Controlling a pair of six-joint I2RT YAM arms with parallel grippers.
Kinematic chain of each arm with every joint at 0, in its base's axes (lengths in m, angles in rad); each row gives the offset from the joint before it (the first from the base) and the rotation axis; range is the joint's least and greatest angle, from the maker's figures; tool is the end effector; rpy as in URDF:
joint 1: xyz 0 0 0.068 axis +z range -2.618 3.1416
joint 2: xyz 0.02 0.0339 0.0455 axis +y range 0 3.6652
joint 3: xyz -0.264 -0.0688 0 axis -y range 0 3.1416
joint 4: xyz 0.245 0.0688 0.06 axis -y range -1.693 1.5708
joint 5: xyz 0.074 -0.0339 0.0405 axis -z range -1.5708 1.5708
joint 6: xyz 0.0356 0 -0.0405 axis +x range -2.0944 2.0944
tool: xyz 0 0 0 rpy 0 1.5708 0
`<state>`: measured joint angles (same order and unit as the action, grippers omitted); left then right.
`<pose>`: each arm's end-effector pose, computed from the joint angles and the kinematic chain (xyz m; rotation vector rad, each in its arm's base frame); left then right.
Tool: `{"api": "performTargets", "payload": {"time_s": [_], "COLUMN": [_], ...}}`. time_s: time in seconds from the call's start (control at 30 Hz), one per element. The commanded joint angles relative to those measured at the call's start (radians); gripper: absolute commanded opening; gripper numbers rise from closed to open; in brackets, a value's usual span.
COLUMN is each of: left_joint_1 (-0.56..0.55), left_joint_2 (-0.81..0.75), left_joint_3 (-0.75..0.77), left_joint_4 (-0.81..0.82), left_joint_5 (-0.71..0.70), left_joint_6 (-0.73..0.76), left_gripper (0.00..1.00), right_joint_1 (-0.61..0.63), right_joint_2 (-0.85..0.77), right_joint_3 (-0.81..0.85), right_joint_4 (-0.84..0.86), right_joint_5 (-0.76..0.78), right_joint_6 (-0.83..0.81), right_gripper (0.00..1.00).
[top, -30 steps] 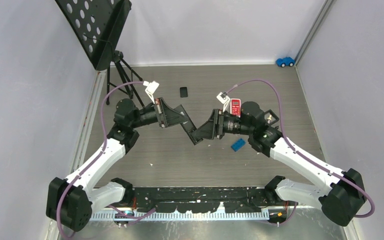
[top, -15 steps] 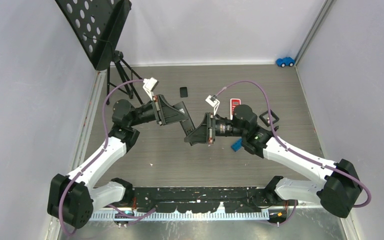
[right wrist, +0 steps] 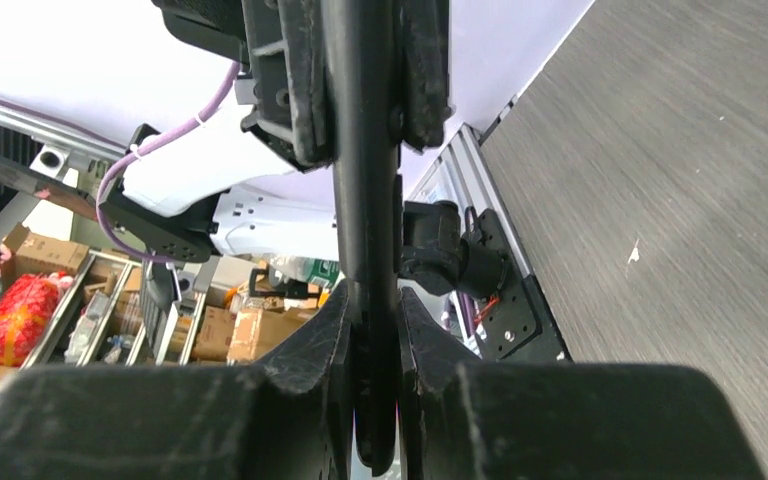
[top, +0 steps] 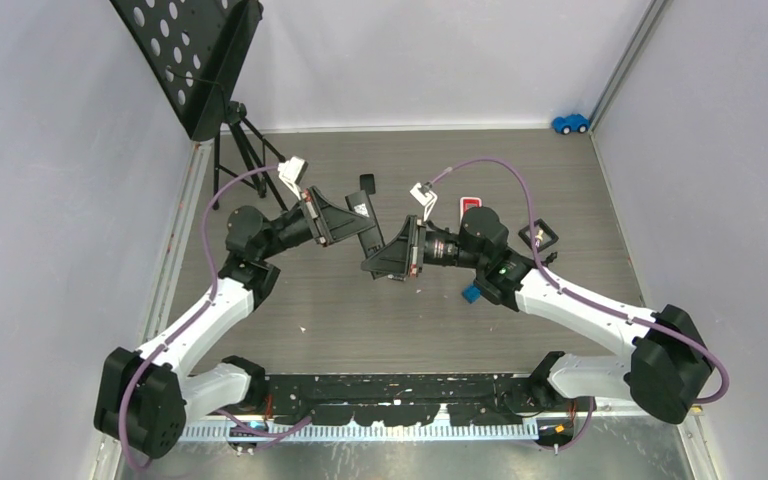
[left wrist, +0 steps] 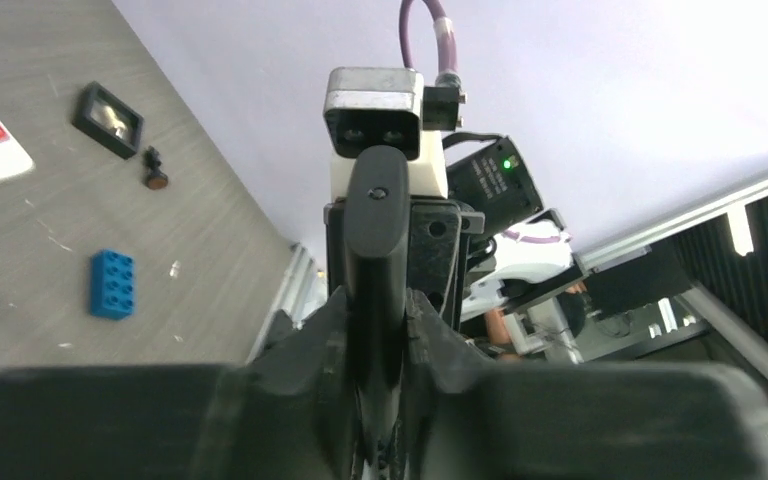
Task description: Load the batteries into the remote control
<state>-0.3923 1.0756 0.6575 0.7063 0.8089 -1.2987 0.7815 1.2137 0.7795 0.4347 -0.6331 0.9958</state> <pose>0.2094 -0.1145 0.3292 0.1126 1.6686 -1.8662 0.1825 0.2107 0.3123 -0.3998 1.8799 1.7955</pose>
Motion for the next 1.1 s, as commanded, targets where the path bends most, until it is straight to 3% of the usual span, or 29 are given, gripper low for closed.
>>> {"api": "performTargets", "payload": {"time_s": [0.0,0.03,0.07,0.1,0.13,0.23,0.3,0.37,0.5,0.7,0.83,1.07], "left_joint_1": [-0.006,-0.006,-0.006,-0.006,-0.006,-0.005,-0.005,-0.005,-0.005,-0.006,-0.005,-0.005], "left_joint_2": [0.009,0.011,0.011,0.01,0.005,-0.035,-0.082,-0.126,-0.162,-0.217,-0.241,-0.273], "left_joint_3": [0.002,0.0,-0.001,0.001,0.006,0.044,0.09,0.116,0.143,0.113,0.088,0.05], "left_joint_4": [0.091,0.087,0.075,0.055,0.018,-0.238,-0.539,-0.734,-0.924,-0.94,-0.92,-0.872], "left_joint_5": [-0.004,-0.006,-0.008,-0.01,-0.014,-0.063,-0.175,-0.327,-0.42,-0.425,-0.411,-0.371], "left_joint_6": [0.0,0.008,0.024,0.047,0.08,0.264,0.418,0.54,0.695,0.704,0.675,0.624], "left_gripper": [0.07,0.0,0.0,0.0,0.0,0.0,0.0,0.0,0.0,0.0,0.0,0.0], "right_joint_1": [0.001,0.001,0.001,0.001,0.0,-0.002,-0.002,-0.002,-0.003,-0.004,-0.007,-0.008], "right_joint_2": [0.018,0.018,0.015,0.01,-0.001,-0.049,-0.091,-0.136,-0.113,0.144,0.308,0.466], "right_joint_3": [0.034,0.036,0.035,0.034,0.036,0.05,0.059,0.043,0.072,0.289,0.366,0.393], "right_joint_4": [0.053,0.053,0.051,0.036,0.004,-0.189,-0.355,-0.478,-0.644,-1.008,-1.046,-1.021], "right_joint_5": [0.007,0.004,0.007,0.018,0.041,0.165,0.317,0.453,0.689,0.924,0.937,0.92], "right_joint_6": [0.024,0.026,0.027,0.025,0.01,-0.066,-0.098,-0.078,-0.036,0.085,0.192,0.374], "right_gripper": [0.09,0.12,0.21,0.39,0.5,0.63,0.64,0.64,0.61,0.48,0.41,0.37]}}
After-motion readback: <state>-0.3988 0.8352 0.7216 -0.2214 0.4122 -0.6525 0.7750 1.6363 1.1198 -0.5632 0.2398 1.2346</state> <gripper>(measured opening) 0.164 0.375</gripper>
